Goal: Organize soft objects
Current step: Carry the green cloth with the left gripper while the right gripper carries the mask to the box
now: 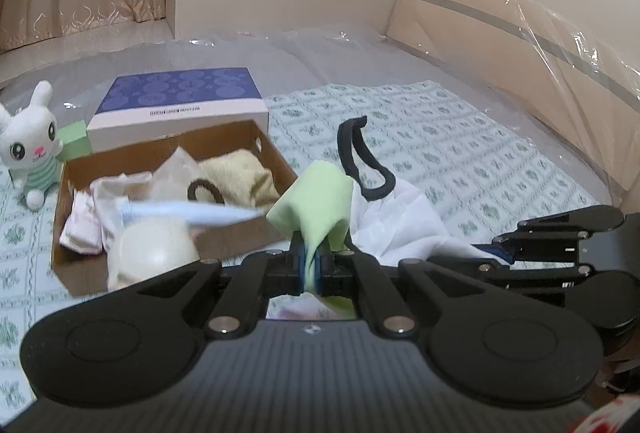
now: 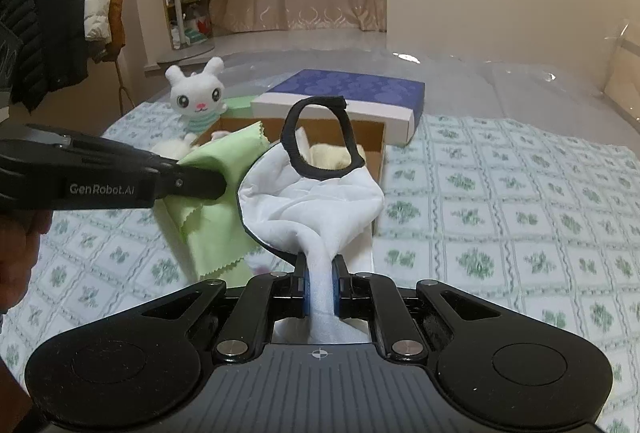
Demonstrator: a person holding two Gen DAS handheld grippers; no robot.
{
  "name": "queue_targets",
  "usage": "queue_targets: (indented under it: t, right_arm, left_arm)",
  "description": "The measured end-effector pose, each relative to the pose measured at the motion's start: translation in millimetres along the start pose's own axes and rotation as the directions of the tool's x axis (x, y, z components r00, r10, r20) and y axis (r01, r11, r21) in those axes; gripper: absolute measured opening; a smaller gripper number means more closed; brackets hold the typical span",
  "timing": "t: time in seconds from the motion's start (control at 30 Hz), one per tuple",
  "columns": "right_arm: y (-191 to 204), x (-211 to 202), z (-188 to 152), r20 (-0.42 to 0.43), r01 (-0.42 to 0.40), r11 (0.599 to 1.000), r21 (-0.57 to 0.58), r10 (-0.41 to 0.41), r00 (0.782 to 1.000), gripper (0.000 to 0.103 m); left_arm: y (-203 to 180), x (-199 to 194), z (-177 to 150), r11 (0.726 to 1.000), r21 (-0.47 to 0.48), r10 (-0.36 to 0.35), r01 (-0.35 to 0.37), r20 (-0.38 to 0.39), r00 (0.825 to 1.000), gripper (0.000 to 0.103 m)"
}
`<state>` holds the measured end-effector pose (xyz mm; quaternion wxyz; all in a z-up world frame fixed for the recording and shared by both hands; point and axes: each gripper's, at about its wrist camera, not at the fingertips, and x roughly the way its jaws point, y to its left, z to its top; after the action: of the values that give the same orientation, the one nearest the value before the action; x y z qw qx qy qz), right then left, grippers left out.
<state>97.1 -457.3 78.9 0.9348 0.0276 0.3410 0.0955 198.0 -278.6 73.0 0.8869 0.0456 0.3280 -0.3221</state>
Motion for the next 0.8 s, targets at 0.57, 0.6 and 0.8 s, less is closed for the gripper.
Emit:
queue_targets:
  t: [0.57,0.6,0.8]
  right_arm:
    - [-18,53,66,-0.007,-0.039,0.999,-0.026,0.039,0.999,0.01]
    - [-18,56,69,-0.007,-0.04,0.999,-0.026,0.04,0.999,0.01]
    - [-18,69,79,-0.01,-0.042,0.999,-0.03,0.041,0.999,0.01]
  left_arm:
    - [52,38,72,1.0,0.021,0.006,-0.005,-0.052,0.999,0.004]
    - [54,38,74,1.0,0.024,0.009,-0.008,-0.053,0.999,0.004]
    - [66,45,85,0.999,0.044,0.032,-0.03,-0.054,0.998,0.004]
